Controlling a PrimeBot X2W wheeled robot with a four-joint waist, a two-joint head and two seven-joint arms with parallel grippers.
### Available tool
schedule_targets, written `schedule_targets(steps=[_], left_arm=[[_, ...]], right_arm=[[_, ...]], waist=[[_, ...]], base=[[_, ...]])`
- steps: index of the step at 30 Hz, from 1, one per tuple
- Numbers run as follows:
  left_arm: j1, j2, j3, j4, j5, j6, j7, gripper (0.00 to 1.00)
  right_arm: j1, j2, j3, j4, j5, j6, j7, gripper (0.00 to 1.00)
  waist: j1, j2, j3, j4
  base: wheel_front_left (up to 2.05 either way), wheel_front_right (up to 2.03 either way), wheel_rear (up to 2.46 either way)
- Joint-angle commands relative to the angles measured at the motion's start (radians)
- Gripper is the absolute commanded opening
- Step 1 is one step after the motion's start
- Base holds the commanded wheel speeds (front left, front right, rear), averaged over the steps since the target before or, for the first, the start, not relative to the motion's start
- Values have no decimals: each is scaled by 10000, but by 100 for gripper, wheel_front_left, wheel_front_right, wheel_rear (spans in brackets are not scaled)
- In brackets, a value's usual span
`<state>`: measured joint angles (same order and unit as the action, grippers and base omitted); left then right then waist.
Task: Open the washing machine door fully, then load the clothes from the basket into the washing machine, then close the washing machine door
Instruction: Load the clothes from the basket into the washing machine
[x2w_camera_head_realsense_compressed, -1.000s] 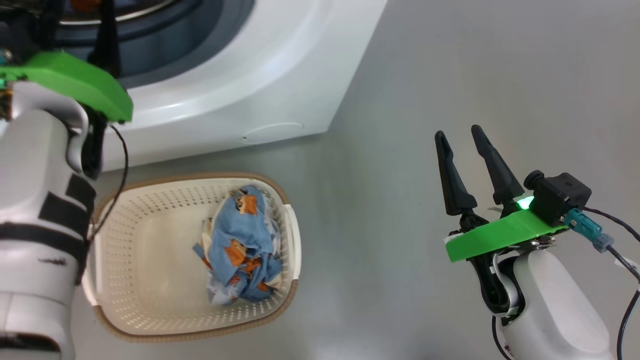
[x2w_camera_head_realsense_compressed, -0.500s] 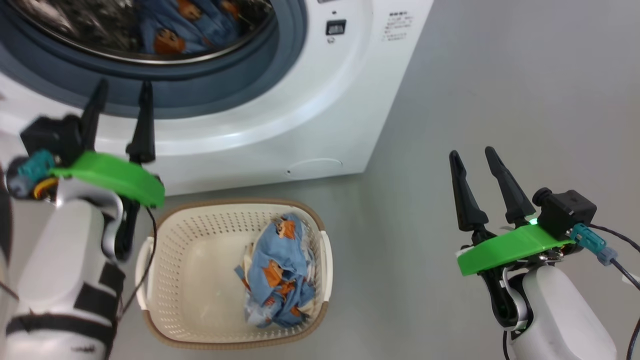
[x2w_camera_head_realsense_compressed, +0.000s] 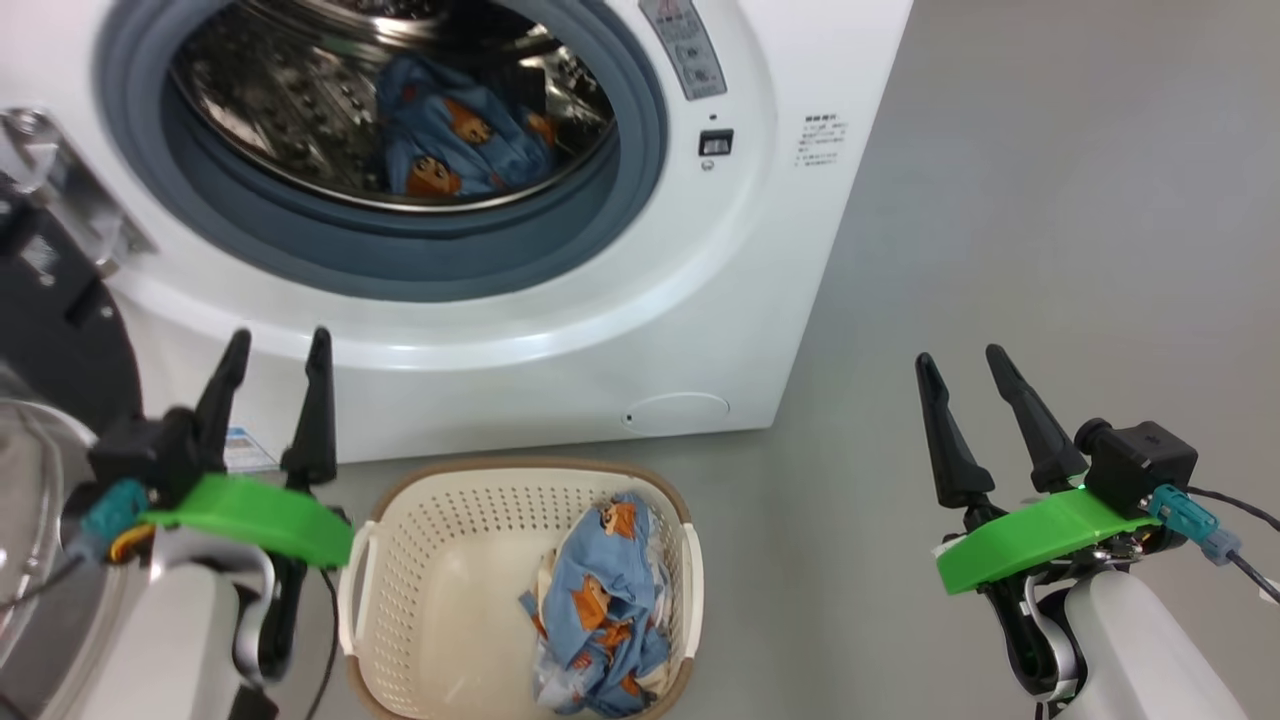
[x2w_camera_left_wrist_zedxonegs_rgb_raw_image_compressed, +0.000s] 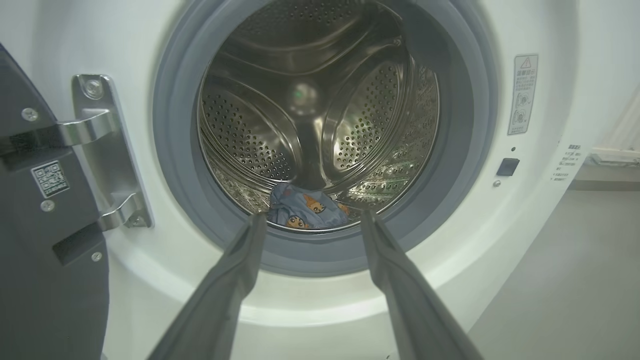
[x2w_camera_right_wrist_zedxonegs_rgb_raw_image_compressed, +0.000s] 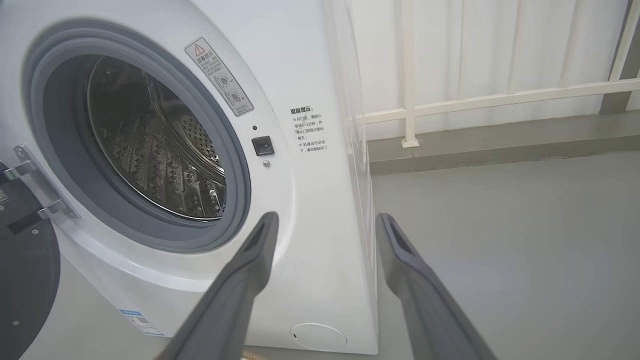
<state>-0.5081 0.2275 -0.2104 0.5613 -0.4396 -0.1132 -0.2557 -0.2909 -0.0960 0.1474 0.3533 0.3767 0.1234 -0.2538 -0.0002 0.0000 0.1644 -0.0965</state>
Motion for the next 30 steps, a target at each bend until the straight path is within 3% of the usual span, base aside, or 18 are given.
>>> schedule_targets(steps=[1, 15, 30], left_arm=[[46, 262, 386, -345, 119, 99, -60, 100], [2115, 100, 1129, -1879, 242, 220, -60, 100], [2807, -138, 1119, -2543, 338, 507, -61, 100]], right_arm=[[44, -56, 205, -195, -48, 73, -80, 100], [252, -346, 208, -270, 66, 73, -80, 100], [418, -433, 181, -232, 41, 73, -80, 100]], waist=[[2, 0, -246, 154], [2, 0, -702, 174], [2, 0, -909, 212]], base=[[0, 0, 0], [0, 0, 0], [0, 0, 0]])
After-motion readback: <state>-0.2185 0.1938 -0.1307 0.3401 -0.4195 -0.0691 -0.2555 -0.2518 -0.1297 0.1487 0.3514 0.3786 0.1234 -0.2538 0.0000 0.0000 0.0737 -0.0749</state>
